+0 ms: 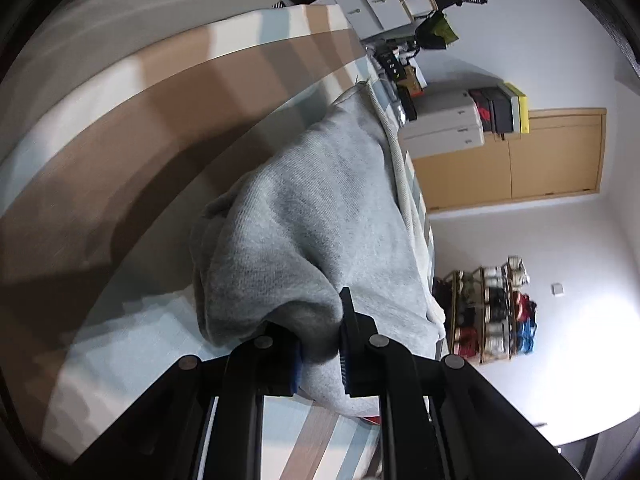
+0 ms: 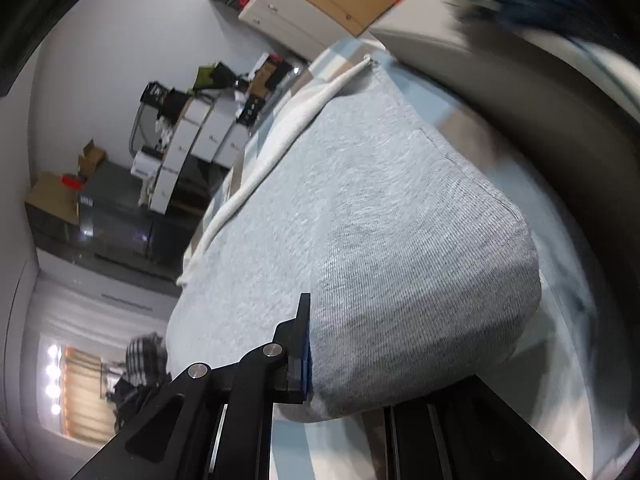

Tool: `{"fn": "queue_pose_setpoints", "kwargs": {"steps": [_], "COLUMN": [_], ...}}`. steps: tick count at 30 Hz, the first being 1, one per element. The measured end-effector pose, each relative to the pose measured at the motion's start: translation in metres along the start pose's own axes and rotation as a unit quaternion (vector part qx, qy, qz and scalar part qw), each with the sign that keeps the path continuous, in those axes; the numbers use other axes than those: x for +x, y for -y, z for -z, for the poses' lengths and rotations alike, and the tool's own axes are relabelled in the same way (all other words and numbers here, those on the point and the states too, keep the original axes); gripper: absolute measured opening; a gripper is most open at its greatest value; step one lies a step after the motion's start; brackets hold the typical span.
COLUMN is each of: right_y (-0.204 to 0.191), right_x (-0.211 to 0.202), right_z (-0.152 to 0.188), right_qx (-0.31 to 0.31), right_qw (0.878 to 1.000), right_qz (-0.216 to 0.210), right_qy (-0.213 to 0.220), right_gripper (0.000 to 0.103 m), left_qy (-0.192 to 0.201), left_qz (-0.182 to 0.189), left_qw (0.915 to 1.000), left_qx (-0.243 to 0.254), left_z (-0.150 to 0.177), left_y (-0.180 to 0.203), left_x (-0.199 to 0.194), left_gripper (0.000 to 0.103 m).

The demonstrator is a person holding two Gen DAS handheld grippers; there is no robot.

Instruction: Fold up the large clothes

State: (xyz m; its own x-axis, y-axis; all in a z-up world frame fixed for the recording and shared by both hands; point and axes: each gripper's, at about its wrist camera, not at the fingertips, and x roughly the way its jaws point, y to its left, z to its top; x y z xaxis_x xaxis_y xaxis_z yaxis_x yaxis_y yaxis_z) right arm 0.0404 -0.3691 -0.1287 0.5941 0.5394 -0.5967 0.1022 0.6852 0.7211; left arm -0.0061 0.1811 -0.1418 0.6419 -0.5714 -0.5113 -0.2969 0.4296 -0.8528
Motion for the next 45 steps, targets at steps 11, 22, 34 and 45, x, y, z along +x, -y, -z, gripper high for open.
{"fn": "queue_pose_setpoints", "kwargs": {"steps": [11, 22, 34, 45], "right_y": [0.003, -0.109, -0.194, -0.171], "right_x": [-0.02, -0.076, 0.037, 0.137], "right_z": [0.018, 0.024, -0.006, -0.025], "right_qx": [0.01, -0.263, -0.438, -0.515], "right_qw": [0.999, 0.958, 0.888, 0.825], "right_qz": [0.031, 0.102, 0.14, 0.183], "right_qy": [-0.017, 0.052, -0.015, -0.143], "right_gripper": [0.056, 0.096, 0.103, 0.099], "left_qy": [-0.042, 0.08, 0.127, 0.095], "left_qz": [-0.047, -0.064, -0.164, -0.176], "left_qw": [0.9956, 0.954, 0.8807, 0.8691], "left_qx": [0.069, 0.282, 0.426, 0.452], "left_z": [-0.001, 0.009, 0.036, 0.024], "left_y": [0.02, 0.154, 0.175, 0.161], "left_x": [-0.012, -0.069, 0.062, 0.076], "left_gripper": [0.052, 0.091, 0.091, 0.091]}}
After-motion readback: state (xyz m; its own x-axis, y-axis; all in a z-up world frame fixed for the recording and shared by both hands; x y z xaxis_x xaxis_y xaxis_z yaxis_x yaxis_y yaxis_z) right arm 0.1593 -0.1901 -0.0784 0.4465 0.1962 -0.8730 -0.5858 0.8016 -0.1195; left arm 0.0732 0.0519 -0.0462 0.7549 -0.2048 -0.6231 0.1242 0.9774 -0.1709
